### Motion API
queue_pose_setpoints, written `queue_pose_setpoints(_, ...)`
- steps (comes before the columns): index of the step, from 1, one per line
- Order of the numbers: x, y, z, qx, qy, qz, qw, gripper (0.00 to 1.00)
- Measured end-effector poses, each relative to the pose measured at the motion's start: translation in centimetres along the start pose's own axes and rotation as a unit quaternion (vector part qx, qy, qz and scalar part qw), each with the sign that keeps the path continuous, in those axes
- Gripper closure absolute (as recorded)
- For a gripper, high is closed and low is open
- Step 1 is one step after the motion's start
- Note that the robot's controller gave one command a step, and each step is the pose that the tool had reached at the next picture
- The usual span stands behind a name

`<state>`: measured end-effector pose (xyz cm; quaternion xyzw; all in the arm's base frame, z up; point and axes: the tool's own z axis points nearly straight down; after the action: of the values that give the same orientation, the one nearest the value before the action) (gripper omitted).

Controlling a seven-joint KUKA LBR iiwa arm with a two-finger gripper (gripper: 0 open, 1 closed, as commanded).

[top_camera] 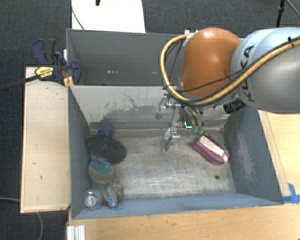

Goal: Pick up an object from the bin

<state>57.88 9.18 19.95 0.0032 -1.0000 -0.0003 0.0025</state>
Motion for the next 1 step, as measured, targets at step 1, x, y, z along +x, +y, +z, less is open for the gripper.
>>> queue_pose_setpoints(1, 6.17, -0.14, 11.39, 0.0, 0.0005, -0.12, 0.9927, 0.0)
